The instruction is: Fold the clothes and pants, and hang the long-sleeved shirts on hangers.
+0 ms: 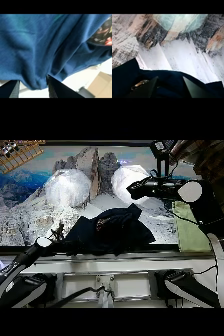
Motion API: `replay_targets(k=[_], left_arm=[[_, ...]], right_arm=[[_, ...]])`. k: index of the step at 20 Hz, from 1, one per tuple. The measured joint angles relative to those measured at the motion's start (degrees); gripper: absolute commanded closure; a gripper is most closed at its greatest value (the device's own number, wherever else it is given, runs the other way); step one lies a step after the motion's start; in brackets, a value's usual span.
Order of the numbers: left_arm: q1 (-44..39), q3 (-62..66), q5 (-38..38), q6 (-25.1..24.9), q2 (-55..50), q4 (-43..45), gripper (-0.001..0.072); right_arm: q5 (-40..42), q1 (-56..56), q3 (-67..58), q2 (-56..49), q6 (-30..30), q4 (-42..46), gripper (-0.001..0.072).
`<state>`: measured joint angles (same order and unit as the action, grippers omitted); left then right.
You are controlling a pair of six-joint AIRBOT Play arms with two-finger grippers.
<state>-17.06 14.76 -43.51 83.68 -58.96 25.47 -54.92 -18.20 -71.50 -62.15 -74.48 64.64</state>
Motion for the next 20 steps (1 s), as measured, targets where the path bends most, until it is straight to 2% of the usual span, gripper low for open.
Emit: replay_targets(k=[1,2,3,6,8,11,15,17,20], left_arm=[[-0.4,0.0,0.5,-1.5,-0.9,-2.0,0.0424],[-1.0,0.0,1.0,-3.4,-2.1,-4.3,0.0612],[-1.6,0.1,1.6,-6.1,-3.4,-6.4,0.0693],[-2.1,0.9,1.4,-15.6,-5.4,-16.4,0.0695],[0.5,2.7,-0.3,-20.7,-4.7,-21.1,0.0696],[8.8,8.3,-3.2,-24.4,-1.7,-19.2,0.0697],[20.5,19.6,-6.6,-22.3,1.7,-5.6,0.0696],[23.3,23.7,-8.0,-21.2,2.3,-1.1,0.0696],[24.5,26.7,-9.2,-20.4,2.7,2.1,0.0696]], right_arm=[[0.0,0.0,0.0,0.0,0.0,-0.1,0.0363],[-0.1,0.0,0.0,0.0,0.0,-0.2,0.0363],[-0.2,0.0,0.0,0.0,0.0,-0.2,0.0363],[-0.3,0.0,0.0,0.0,-0.5,-0.1,0.0363],[-1.7,0.0,0.0,0.0,-1.0,0.7,0.0363],[-5.2,0.0,0.4,0.0,-3.5,5.9,0.0363],[-6.4,3.7,5.2,-0.3,-11.4,14.1,0.0363],[-5.7,7.4,9.0,-1.1,-15.2,14.9,0.0348],[-3.6,12.7,13.9,-3.6,-18.2,11.6,0.0328]])
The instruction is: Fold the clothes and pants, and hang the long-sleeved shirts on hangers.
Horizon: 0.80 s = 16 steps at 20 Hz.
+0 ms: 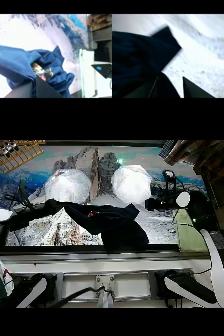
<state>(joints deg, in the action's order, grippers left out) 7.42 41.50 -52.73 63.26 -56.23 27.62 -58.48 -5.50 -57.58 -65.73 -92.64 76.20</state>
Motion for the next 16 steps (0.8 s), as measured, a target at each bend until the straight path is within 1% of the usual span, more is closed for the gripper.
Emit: replay_targets(k=[1,2,5,6,11,16], left_arm=[[0.1,0.5,0.0,0.1,0.1,0.5,0.0696],[0.2,0.9,-0.1,0.2,0.1,1.0,0.0696],[0.3,1.4,-0.2,0.5,0.2,1.8,0.0696],[0.3,1.5,-0.2,0.5,0.2,2.0,0.0696],[0.4,1.7,-0.3,0.6,0.2,2.3,0.0696],[0.4,1.7,-0.2,0.6,0.1,2.4,0.0695]], right_arm=[[1.0,1.3,1.0,-1.2,-0.3,-1.8,0.0279],[1.7,2.4,1.7,-2.6,-0.3,-4.1,0.0277],[3.7,4.0,2.9,-7.6,1.9,-11.6,0.0215],[4.2,4.2,3.1,-9.2,2.3,-13.5,0.0205],[6.9,4.6,3.5,-16.5,4.7,-20.3,0.0208],[9.3,4.7,3.5,-20.4,8.3,-27.1,0.0221]])
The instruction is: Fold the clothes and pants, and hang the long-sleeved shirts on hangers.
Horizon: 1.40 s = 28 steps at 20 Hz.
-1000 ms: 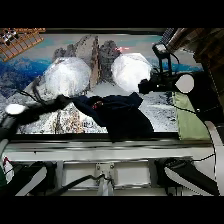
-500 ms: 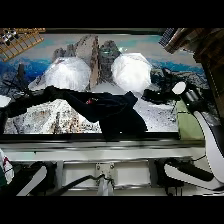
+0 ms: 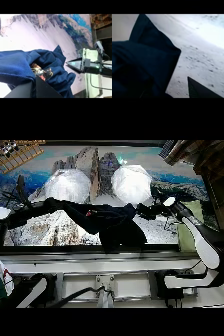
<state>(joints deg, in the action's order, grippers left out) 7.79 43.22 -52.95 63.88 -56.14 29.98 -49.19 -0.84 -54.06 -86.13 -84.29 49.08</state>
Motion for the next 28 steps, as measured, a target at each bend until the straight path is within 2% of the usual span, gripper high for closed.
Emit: replay_targets(k=[2,4,5,6,7,12,19,23,28], left_arm=[[0.0,0.0,0.1,0.0,-0.4,0.0,0.0695],[0.0,0.0,0.2,0.0,-0.9,0.0,0.0695],[0.0,0.0,0.2,0.0,-1.0,-0.2,0.0695],[0.0,0.0,0.2,0.0,-1.2,-0.3,0.0695],[0.0,0.0,0.2,0.0,-1.2,-0.4,0.0695],[0.9,3.3,-1.0,-0.2,-1.3,-1.3,0.0696],[2.6,28.0,-5.2,-0.2,-0.8,-1.6,0.0697],[2.9,40.9,-4.5,-0.2,2.6,4.1,0.0697],[3.0,46.2,-2.3,-0.2,11.5,14.0,0.0696]], right_arm=[[1.0,-0.5,0.0,-1.4,1.5,-3.3,0.0252],[2.3,-1.9,0.0,-2.5,3.4,-6.2,0.0347],[3.3,-2.8,0.0,-3.0,4.3,-7.5,0.0462],[4.4,-3.8,0.0,-3.5,5.1,-8.4,0.0665],[5.6,-4.7,0.0,-3.8,5.8,-8.9,0.0686],[7.4,-6.1,-4.3,-1.9,9.4,-10.0,0.0687],[1.9,-1.8,-22.3,13.2,11.3,1.3,0.0686],[-1.9,0.8,-30.5,23.0,11.4,8.6,0.0686],[-5.7,2.4,-34.0,35.5,11.5,15.3,0.0686]])
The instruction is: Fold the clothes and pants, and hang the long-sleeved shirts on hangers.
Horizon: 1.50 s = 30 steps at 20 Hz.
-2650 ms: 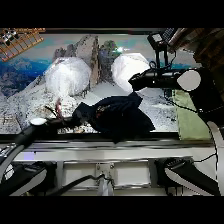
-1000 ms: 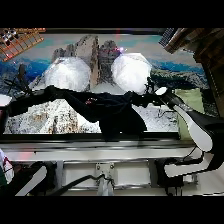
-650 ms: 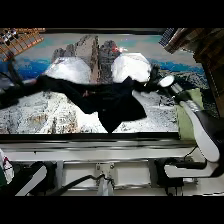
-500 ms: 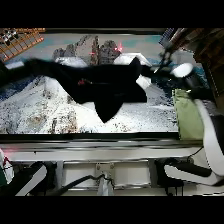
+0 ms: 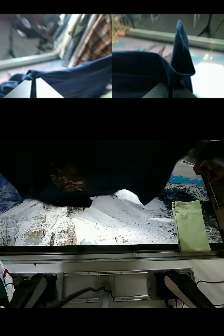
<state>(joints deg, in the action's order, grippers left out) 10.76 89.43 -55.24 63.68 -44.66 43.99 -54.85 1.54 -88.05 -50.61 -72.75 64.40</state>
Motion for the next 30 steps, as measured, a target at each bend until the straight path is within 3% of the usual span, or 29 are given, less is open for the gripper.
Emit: replay_targets(k=[6,10,15,23,24,25,26,29,30], left_arm=[[0.0,1.1,1.8,0.0,9.3,12.1,0.0697],[0.0,1.2,4.2,-0.4,7.4,16.4,0.0696],[-0.1,1.2,7.1,-4.8,-4.8,16.7,0.0696],[-4.7,1.2,11.6,-9.7,-31.7,13.6,0.0694],[-5.3,1.2,12.3,-9.2,-34.6,13.4,0.0621],[-5.7,1.2,12.8,-7.7,-37.0,13.1,0.0244],[-5.9,1.2,13.2,-5.1,-39.2,13.0,0.0053],[-5.5,1.2,11.3,3.3,-42.2,12.7,0.0059],[-5.0,1.2,9.3,5.1,-42.3,12.7,0.0159]], right_arm=[[-2.0,0.2,-0.8,10.4,-0.1,3.9,0.0687],[-2.4,0.2,-0.9,8.6,-1.9,4.3,0.0686],[-2.3,0.2,-0.9,-2.9,-3.2,3.9,0.0686],[4.5,-4.4,-0.9,-31.7,-3.7,4.2,0.0684],[5.8,-4.9,-0.9,-34.6,-4.5,4.5,0.0627],[7.2,-5.2,-0.9,-37.2,-5.8,5.3,0.0467],[8.4,-5.2,-0.9,-39.0,-7.3,6.2,0.0329],[9.0,-3.9,-1.4,-41.4,-11.4,7.0,0.0326],[7.4,-3.2,-1.8,-41.4,-12.1,7.2,0.0327]])
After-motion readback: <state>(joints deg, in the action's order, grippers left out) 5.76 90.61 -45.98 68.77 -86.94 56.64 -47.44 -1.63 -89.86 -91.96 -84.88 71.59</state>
